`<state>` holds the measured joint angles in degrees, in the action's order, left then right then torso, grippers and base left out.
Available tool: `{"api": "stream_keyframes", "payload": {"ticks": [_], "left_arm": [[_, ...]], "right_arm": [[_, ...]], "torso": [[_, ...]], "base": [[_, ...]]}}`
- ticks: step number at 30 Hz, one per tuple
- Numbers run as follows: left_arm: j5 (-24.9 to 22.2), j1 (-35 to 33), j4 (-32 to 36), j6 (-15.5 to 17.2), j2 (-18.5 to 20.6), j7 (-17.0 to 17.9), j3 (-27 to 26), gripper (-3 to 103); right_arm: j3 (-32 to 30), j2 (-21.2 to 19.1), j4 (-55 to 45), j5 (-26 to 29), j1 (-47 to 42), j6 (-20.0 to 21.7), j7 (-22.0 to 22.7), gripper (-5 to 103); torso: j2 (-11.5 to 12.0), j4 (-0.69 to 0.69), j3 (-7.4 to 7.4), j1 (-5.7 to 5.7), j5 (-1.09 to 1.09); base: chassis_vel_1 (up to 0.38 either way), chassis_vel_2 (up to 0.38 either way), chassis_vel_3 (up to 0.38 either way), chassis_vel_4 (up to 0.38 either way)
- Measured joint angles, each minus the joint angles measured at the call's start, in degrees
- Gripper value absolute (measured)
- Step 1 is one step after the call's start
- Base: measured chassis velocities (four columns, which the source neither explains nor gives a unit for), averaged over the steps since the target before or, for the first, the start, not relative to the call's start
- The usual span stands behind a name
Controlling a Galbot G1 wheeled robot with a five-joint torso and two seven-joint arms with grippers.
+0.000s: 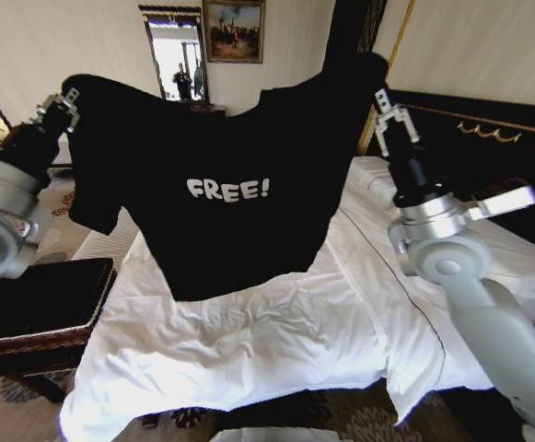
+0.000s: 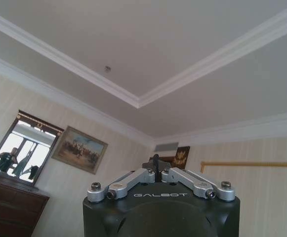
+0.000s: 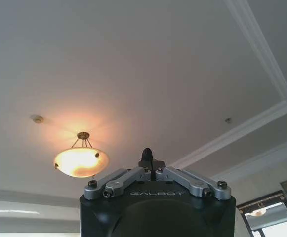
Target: Fold the clothes on the bed and place them into the basket.
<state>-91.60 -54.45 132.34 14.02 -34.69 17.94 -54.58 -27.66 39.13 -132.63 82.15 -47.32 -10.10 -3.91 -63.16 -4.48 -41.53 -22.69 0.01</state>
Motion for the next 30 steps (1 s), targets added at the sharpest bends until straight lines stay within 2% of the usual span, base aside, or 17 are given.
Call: {"api": "stream_keyframes", "payload": {"ticks": [1,2,4,7,8,10,12,13,15,17,20,22,24,26,27,28,30], "left_arm": [[-0.8,-4.0,3.2,0.9,-0.7,0.7,-3.3,0],[-0.8,-4.0,3.2,0.9,-0.7,0.7,-3.3,0],[-2.6,-7.4,5.9,1.5,-1.6,1.5,-7.2,0],[-8.3,-13.1,11.0,2.4,-2.9,2.5,-16.5,0],[-8.3,-13.1,11.0,2.4,-2.9,2.5,-16.5,0],[-13.4,-15.4,11.6,3.2,-3.1,3.6,-21.5,0],[-19.9,-18.4,11.7,4.4,-2.9,4.6,-28.6,0],[-19.9,-18.4,11.7,4.4,-2.9,4.6,-28.6,0],[-23.9,-20.8,11.6,4.8,-2.5,4.7,-33.9,0],[-25.8,-22.5,11.5,5.0,-2.2,4.7,-37.3,0],[-24.6,-22.5,11.4,5.1,-2.5,4.7,-35.8,0],[-19.1,-21.4,11.3,5.2,-3.2,4.7,-30.0,0],[-10.6,-19.6,11.1,5.2,-3.7,4.2,-21.7,0],[-8.5,-19.0,11.1,5.2,-3.8,3.8,-19.6,0],[-4.5,-17.6,10.9,5.0,-3.8,2.7,-15.3,0],[-2.8,-16.6,10.2,4.7,-3.9,1.7,-13.1,0],[-1.9,-14.5,8.4,4.1,-3.7,0.5,-10.4,0]], "right_arm": [[-1.8,-0.3,-2.8,0.1,-3.2,0.3,2.9,0],[-1.8,-0.3,-2.8,0.1,-3.2,0.3,2.9,0],[-3.5,-0.1,-5.3,-0.1,-5.4,0.4,4.4,0],[-7.5,0.6,-9.6,-1.1,-8.3,-0.1,5.5,0],[-7.5,0.6,-9.6,-1.1,-8.3,-0.1,5.5,0],[-10.1,0.8,-11.0,-0.6,-10.5,-0.3,6.3,0],[-14.9,0.8,-11.3,2.3,-12.8,-0.1,7.9,0],[-14.9,0.8,-11.3,2.3,-12.8,-0.1,7.9,0],[-18.9,0.6,-11.2,4.9,-14.1,0.2,9.0,0],[-21.7,0.2,-11.2,4.1,-15.2,0.2,8.2,0],[-21.1,0.3,-11.1,2.9,-15.4,0.0,8.0,0],[-18.8,0.7,-11.0,2.5,-14.4,0.3,8.8,0],[-15.6,0.7,-10.9,1.8,-13.0,1.2,9.1,0],[-14.6,0.7,-10.9,1.6,-12.5,1.4,9.0,0],[-11.7,0.6,-9.4,1.2,-11.0,1.7,8.3,0],[-9.7,0.5,-7.5,0.8,-10.0,1.8,7.7,0],[-6.1,0.5,-4.0,0.1,-7.8,1.7,6.6,0]], "torso": [[0.0,0.0,0.01,0.01,0.0],[0.0,0.0,0.01,0.01,0.0],[0.0,0.02,0.01,0.01,-0.01],[0.0,0.05,0.02,0.01,-0.01],[0.0,0.05,0.02,0.01,-0.01],[0.0,0.02,0.02,0.01,-0.01],[0.0,0.01,0.01,0.01,-0.01],[0.0,0.01,0.01,0.01,-0.01],[0.0,0.03,0.01,0.0,0.0],[0.0,0.03,0.01,0.01,0.0],[0.0,0.02,0.02,0.01,0.01],[0.0,0.03,0.01,0.01,0.0],[0.0,0.01,-0.01,-0.01,-0.03],[0.0,0.01,-0.01,-0.01,-0.02],[0.0,-0.01,-0.01,-0.02,-0.03],[0.0,0.0,-0.01,-0.01,-0.01],[0.0,0.03,-0.01,-0.01,0.0]], "base": [[0.0,0.0,0.0,0.0],[0.0,0.0,0.0,0.0],[0.0,0.0,0.0,0.0],[0.0,0.0,0.0,0.0],[0.0,0.0,0.0,0.0],[0.0,0.0,0.0,0.0],[0.0,0.0,0.0,0.0],[0.0,0.0,0.0,0.0],[0.0,0.0,0.0,0.0],[0.0,0.0,0.0,0.0],[0.0,0.0,0.0,0.0],[0.0,0.0,0.0,0.0],[0.0,0.0,0.0,0.0],[0.0,0.0,0.0,0.0],[0.0,0.0,0.0,0.0],[0.0,0.0,0.0,0.0],[0.0,0.0,0.0,0.0]]}}
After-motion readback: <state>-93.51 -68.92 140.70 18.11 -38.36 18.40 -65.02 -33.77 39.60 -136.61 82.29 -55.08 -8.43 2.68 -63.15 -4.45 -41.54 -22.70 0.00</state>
